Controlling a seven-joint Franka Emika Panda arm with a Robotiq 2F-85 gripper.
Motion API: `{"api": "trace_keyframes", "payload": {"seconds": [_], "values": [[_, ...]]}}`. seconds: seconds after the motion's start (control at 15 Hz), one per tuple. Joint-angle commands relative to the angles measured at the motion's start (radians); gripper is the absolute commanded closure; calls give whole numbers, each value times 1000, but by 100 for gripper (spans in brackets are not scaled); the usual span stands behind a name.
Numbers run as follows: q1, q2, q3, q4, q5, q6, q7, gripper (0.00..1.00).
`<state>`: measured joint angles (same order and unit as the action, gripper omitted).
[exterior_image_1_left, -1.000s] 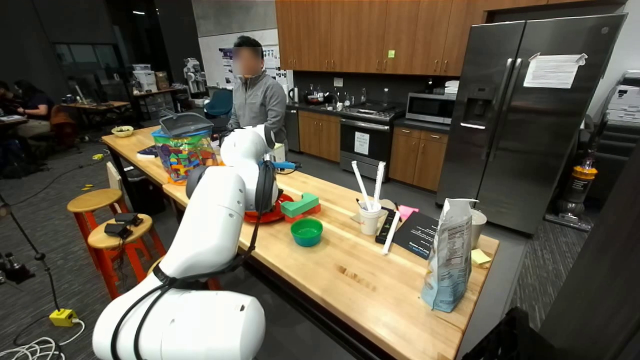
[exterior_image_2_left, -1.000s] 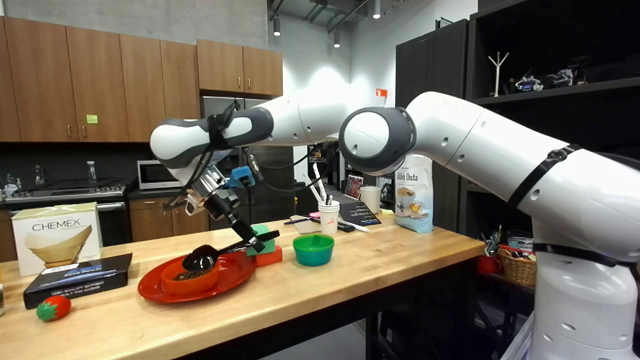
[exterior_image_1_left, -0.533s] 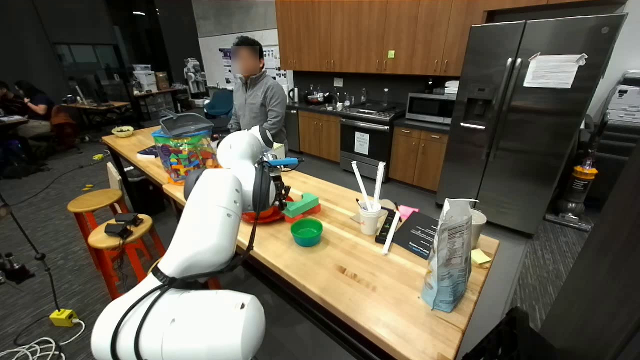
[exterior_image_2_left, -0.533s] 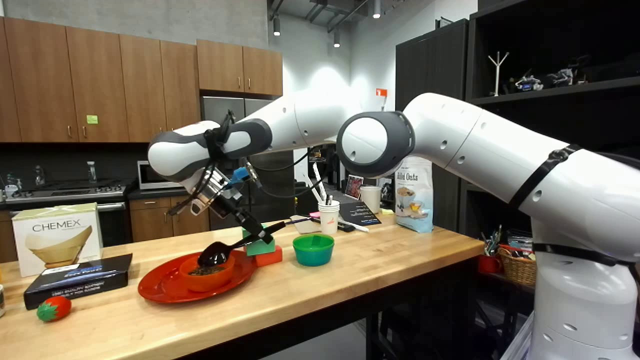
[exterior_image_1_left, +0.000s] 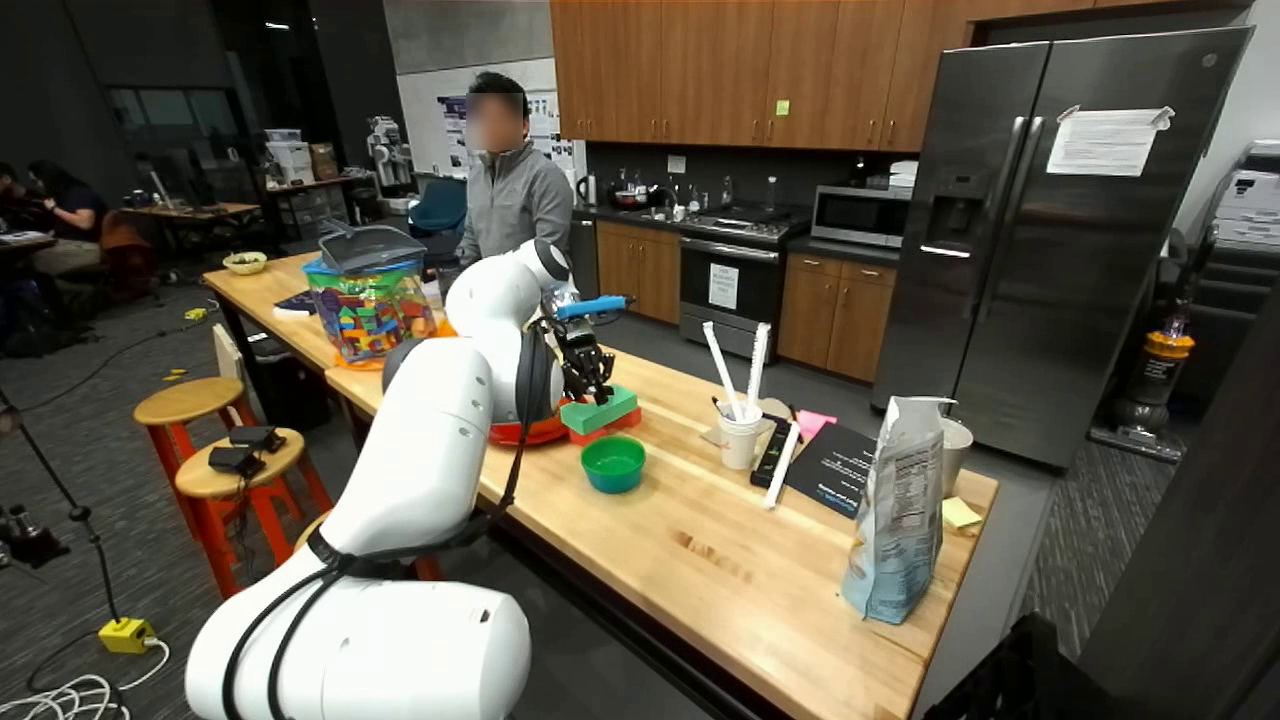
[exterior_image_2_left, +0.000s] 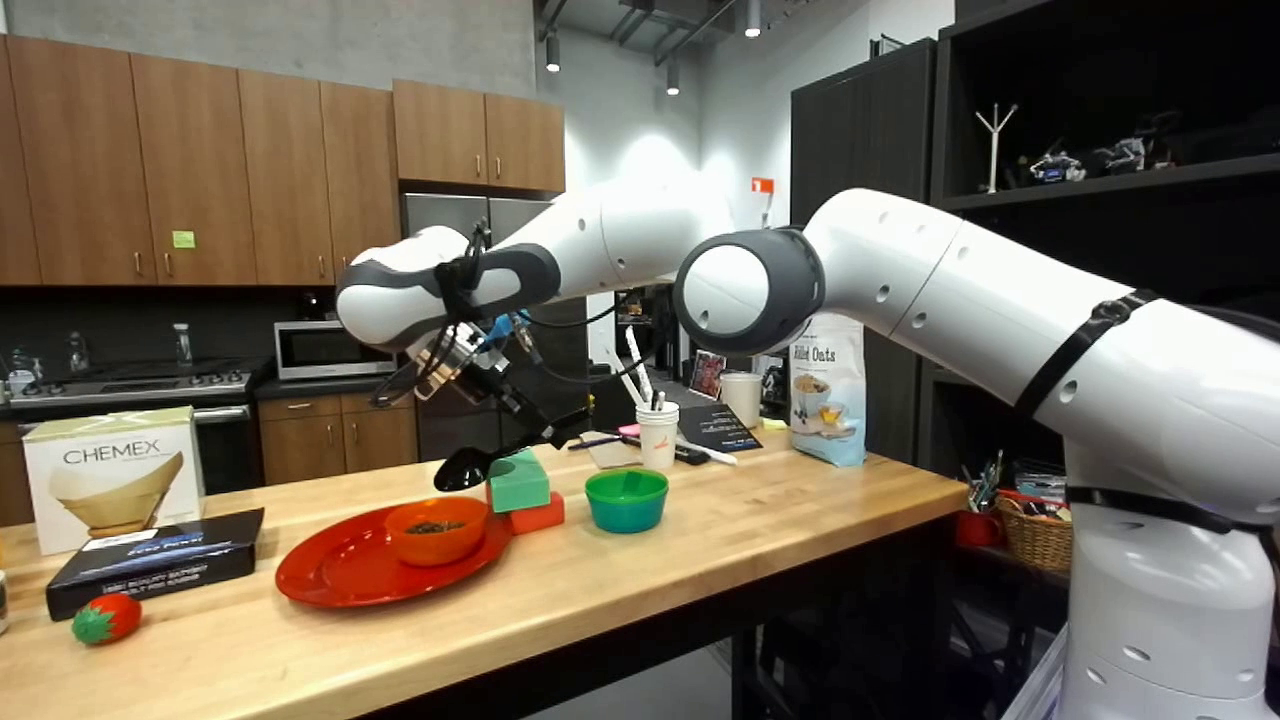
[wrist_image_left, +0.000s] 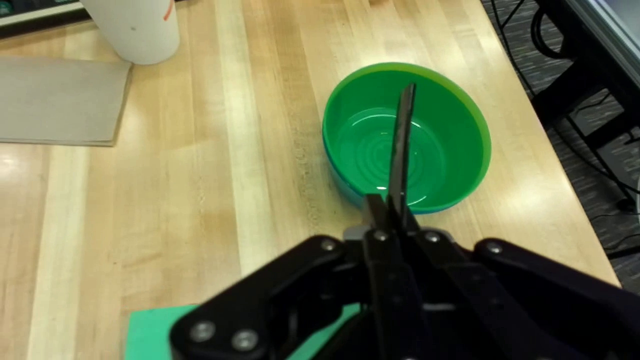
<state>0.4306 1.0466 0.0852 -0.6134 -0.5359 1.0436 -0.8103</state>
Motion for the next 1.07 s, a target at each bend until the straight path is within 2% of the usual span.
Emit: {"api": "trace_keyframes", "payload": {"seconds": [0.0, 0.13, 0.2, 1.0], "values": [[7, 22, -3, 36, -9, 13, -33, 99], [10, 26, 0, 38, -6, 24, -41, 99], [25, 43, -32, 66, 18, 19, -55, 99], [38, 121, -56, 139, 70, -21, -150, 99]]}}
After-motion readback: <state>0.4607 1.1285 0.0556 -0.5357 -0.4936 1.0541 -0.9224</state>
